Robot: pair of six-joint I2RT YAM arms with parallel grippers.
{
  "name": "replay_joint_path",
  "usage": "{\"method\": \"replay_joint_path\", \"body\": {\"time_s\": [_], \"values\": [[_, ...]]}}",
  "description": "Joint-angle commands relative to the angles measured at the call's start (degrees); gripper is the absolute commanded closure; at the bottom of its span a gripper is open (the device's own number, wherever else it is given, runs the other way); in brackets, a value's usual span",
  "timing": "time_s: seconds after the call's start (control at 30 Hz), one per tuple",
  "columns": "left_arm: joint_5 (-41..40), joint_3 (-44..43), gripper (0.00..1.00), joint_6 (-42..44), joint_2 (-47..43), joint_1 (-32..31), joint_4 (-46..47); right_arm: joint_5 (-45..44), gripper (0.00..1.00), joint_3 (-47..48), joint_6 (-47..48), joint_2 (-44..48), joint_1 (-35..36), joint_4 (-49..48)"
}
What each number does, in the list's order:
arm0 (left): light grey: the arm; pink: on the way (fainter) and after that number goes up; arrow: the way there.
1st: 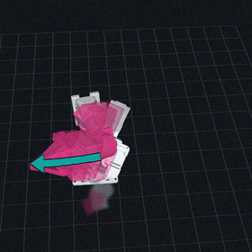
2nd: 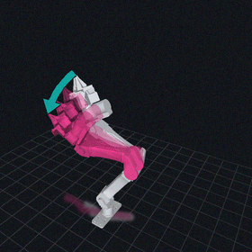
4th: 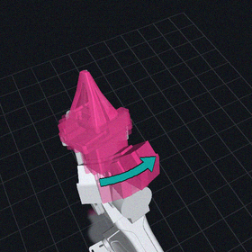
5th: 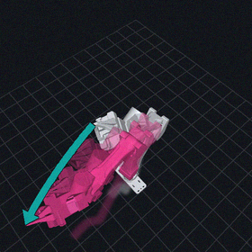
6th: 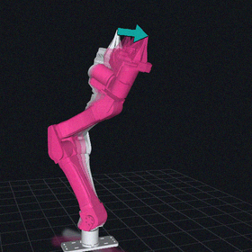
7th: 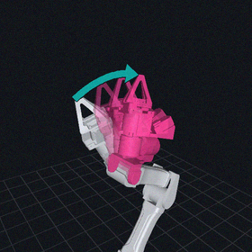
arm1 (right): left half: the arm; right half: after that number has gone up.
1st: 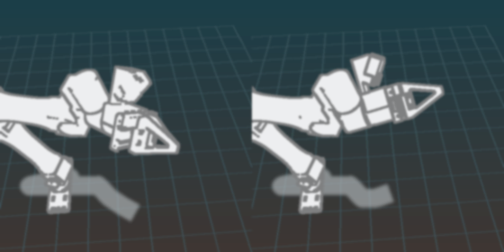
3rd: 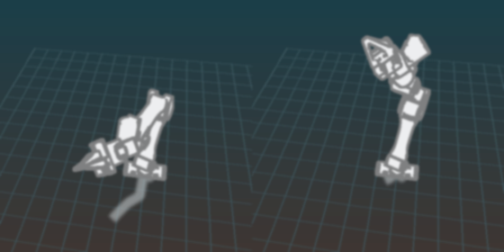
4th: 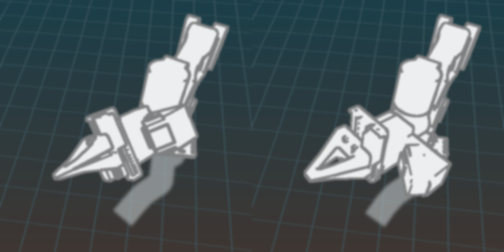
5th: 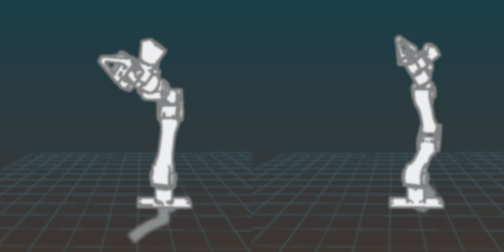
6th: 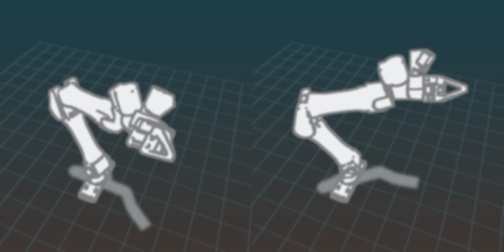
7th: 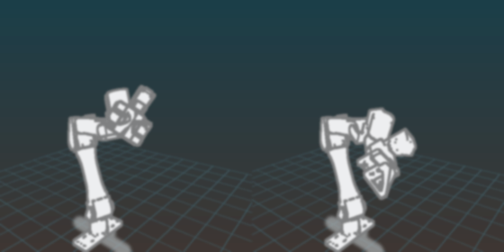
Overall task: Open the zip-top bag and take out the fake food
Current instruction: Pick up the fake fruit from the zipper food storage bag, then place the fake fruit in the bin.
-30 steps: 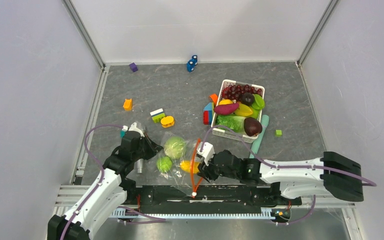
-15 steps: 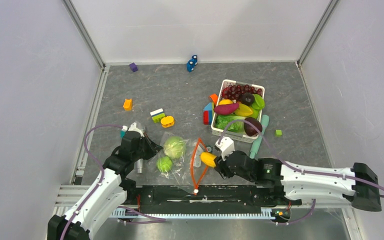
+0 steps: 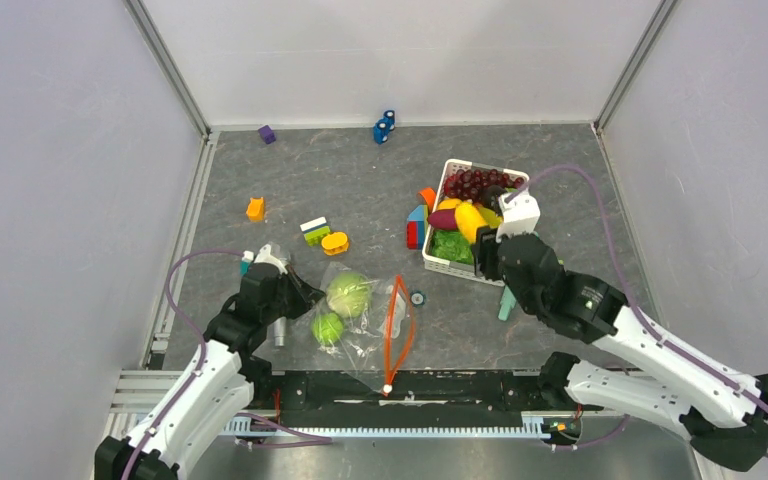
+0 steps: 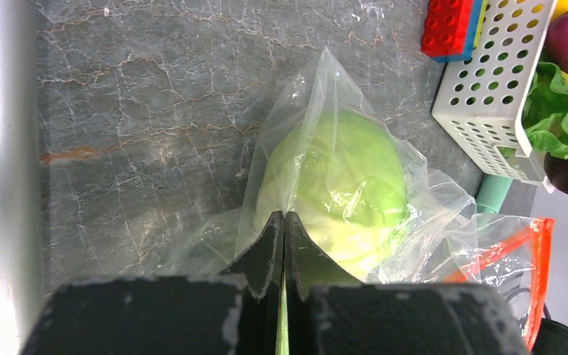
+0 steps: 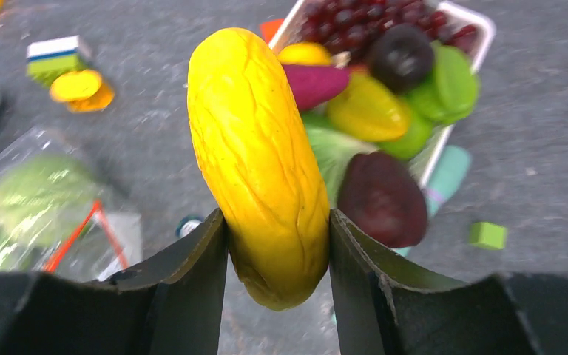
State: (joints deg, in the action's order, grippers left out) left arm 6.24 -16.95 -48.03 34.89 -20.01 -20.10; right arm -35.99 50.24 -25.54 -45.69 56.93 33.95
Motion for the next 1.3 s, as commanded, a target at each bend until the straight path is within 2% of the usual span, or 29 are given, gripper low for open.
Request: {"method": "replay_joint_path", "body": {"time_s": [0.0, 0.23, 0.57, 0.73, 1.07, 1.17, 1.27], "values": [[1.0, -0.3, 0.98, 2.5, -1.6, -0.1, 1.1, 1.2, 0.75, 6.4, 8.1, -5.7, -8.1, 0.5], [0.3, -0.3, 0.98, 2.4, -2.7, -0.1, -0.3, 10.3, 0.75, 8.4, 12.8, -12.2, -21.6, -3.0], [-0.1, -0.5, 0.98, 2.6, -2.0, -0.1, -0.4, 21.2, 0.75, 7.9, 14.6, -17.6, -32.3, -8.2], [-0.1, -0.5, 0.98, 2.7, -1.7, -0.1, -0.5, 25.9, 0.73, 6.3, 16.3, -19.1, -33.7, -10.4], [0.2, -0.8, 0.98, 2.7, -0.6, -0.1, -0.4, 25.3, 0.7, 5.4, 17.7, -21.2, -35.0, -10.9], [0.0, -0.8, 0.98, 2.7, -0.7, -0.1, -0.6, 24.6, 0.7, 5.4, 15.0, -20.3, -35.4, -10.9], [-0.3, -0.8, 0.98, 2.4, -0.6, -0.1, -0.7, 24.7, 0.76, 4.6, 8.4, -18.6, -35.5, -12.5]]}}
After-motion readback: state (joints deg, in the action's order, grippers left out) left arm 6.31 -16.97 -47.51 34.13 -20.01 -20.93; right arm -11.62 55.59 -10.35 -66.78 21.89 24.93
